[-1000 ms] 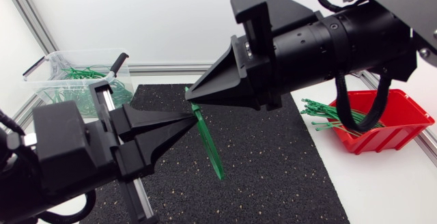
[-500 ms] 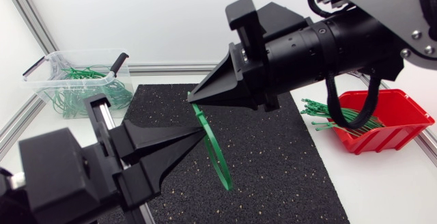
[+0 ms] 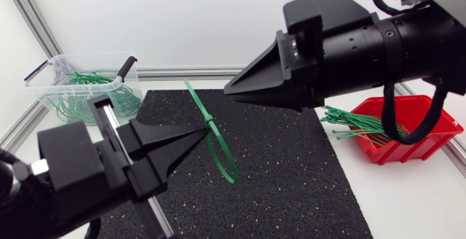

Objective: Take a green cable tie from the red box, thread the tail through the head to close it, then place it in the transparent bin on the left.

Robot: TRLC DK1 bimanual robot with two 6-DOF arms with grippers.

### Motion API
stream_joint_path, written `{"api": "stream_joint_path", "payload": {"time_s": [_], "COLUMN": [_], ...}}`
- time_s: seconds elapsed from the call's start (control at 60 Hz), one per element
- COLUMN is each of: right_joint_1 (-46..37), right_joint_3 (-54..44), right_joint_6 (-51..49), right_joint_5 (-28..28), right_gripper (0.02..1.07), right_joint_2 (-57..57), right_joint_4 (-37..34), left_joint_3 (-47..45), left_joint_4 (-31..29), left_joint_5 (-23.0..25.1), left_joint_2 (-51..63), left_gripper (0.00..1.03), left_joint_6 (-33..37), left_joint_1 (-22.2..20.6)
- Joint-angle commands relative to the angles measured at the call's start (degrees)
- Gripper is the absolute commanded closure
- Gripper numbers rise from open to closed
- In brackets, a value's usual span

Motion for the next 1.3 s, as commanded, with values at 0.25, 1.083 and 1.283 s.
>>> {"api": "stream_joint_path", "payload": {"time_s": [0.25,1.083,1.283], "right_joint_1": [0.39,-4.36,-5.67], "right_joint_3": [-14.06,-21.09,-21.18], "right_joint_6": [-17.91,-24.94,-25.91], "right_joint_5": [19.89,22.7,22.7], "right_gripper": [0.06,0.06,0.06], "right_joint_2": [0.97,-8.17,-11.16], "right_joint_4": [8.89,7.75,5.73], "left_joint_3": [9.29,69.76,67.56], "left_joint_4": [-0.39,-30.62,-35.1], "left_joint_5": [6.57,-1.96,-2.04], "left_joint_2": [11.41,70.12,68.72], "left_gripper": [1.0,0.66,0.05], "left_joint_6": [-4.03,-13.09,-13.0], "left_joint_1": [35.74,68.09,67.74]}}
